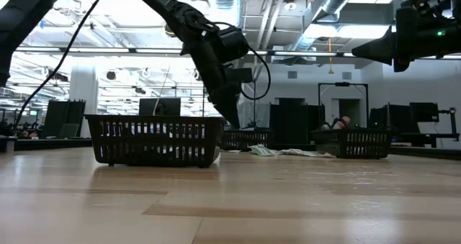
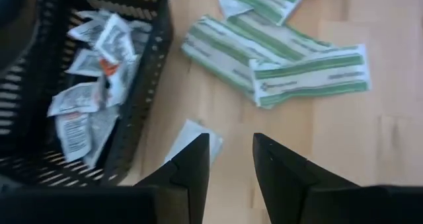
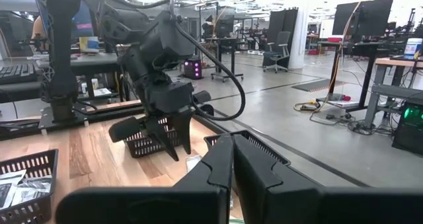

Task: Pick & Place First Aid Supplies
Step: Put the green bandage into the left black bin

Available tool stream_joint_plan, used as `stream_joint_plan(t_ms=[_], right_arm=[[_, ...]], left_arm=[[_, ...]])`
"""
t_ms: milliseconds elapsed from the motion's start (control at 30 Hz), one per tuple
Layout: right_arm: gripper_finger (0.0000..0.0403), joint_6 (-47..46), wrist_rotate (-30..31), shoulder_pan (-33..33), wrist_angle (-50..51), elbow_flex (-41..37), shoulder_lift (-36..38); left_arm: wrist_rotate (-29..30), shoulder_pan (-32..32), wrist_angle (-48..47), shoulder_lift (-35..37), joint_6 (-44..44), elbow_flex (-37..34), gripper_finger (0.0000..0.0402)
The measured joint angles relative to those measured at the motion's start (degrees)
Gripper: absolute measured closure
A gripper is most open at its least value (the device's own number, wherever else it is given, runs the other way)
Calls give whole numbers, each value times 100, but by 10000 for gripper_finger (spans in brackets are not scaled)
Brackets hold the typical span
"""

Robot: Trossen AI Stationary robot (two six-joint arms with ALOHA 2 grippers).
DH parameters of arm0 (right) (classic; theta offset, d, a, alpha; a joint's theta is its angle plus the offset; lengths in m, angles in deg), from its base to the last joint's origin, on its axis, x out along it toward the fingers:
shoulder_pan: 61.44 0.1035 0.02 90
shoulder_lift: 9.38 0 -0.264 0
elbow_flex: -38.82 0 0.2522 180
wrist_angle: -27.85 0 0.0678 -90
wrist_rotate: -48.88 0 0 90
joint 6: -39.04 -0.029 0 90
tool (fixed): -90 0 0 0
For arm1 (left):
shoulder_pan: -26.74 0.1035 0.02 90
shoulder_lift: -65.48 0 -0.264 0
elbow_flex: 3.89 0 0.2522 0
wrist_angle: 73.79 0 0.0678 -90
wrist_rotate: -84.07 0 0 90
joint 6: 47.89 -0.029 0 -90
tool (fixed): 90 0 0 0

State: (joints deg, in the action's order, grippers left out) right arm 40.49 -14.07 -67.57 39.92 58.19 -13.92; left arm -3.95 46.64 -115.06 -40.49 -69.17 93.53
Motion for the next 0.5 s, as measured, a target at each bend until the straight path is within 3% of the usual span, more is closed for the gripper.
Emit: stream_joint_plan(t_ms=[100,267,500], right_arm=[[395,1,0,0,0,0,0],[395,0,0,0,0,0,2],[395,1,0,0,0,0,0]], left_arm=[[208,9,-1,0,238,0,284],[740,-1,-157,0,1340,0,284],[784,-2,-252,4,2768,-161,284]])
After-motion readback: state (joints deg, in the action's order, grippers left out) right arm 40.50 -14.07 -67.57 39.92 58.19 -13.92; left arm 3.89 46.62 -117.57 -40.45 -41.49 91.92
